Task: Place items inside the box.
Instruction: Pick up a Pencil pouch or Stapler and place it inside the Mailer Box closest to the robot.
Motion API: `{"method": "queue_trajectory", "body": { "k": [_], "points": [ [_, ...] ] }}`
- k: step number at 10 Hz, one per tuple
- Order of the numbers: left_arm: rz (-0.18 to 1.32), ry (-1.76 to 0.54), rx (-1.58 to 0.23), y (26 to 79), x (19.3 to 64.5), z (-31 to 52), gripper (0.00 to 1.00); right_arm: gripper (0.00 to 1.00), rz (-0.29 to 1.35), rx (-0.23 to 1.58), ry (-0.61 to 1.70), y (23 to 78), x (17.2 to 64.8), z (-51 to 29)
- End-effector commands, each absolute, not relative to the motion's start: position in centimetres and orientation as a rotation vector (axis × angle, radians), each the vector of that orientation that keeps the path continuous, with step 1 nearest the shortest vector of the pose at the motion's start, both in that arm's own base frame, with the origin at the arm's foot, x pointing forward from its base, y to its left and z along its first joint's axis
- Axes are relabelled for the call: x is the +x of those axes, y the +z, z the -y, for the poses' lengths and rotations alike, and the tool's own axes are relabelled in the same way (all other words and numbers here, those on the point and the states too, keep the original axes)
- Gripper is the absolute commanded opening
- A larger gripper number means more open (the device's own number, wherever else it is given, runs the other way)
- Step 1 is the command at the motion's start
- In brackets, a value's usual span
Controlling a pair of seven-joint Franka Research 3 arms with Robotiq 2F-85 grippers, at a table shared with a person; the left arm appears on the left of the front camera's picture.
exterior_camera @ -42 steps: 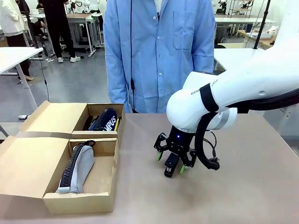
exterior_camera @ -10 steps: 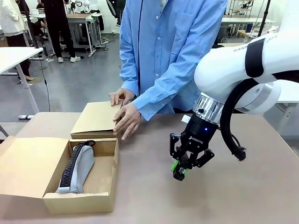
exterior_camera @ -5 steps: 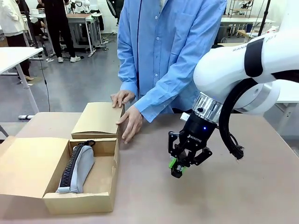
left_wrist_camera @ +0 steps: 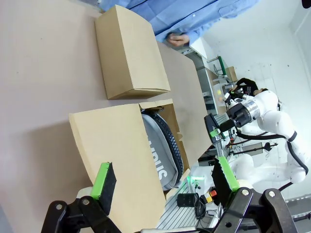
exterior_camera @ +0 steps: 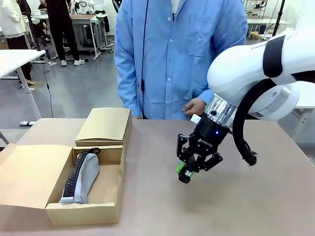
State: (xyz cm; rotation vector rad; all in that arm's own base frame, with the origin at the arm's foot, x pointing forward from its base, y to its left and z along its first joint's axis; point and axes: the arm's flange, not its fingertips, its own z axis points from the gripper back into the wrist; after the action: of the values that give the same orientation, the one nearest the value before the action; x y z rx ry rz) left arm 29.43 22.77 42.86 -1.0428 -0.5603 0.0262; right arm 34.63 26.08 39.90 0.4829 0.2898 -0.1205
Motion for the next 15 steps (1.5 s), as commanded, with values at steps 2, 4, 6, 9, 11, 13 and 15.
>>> {"method": "queue_trajectory", "body": {
  "k": [2,4,6,9,11,13,15],
  "points": [
    [0.593,0.017,-1.062,43.0,29.4,-22.7,1.00,0.33,-0.209,0.620,-0.015,39.9,33.7,-30.9],
    [0.593,0.017,-1.062,43.0,29.4,-22.7,1.00,0.33,-0.194,0.490,0.171,39.1,32.7,-37.4],
    [0.593,0.017,-1.062,43.0,29.4,-22.7,1.00,0.33,-0.170,0.567,0.214,39.1,32.5,-41.4],
    [0.593,0.017,-1.062,43.0,29.4,-22.7,1.00,0.33,-0.183,0.666,0.192,40.4,32.2,-46.0],
    [0.593,0.017,-1.062,43.0,29.4,-22.7,1.00,0.33,-0.150,0.615,0.218,40.0,32.4,-48.0],
    [0.593,0.017,-1.062,43.0,29.4,-22.7,1.00,0.33,-0.186,0.652,0.201,40.1,32.6,-46.5],
    [0.593,0.017,-1.062,43.0,29.4,-22.7,1.00,0.90,-0.199,0.660,0.200,39.4,32.8,-45.9]
  ]
}}
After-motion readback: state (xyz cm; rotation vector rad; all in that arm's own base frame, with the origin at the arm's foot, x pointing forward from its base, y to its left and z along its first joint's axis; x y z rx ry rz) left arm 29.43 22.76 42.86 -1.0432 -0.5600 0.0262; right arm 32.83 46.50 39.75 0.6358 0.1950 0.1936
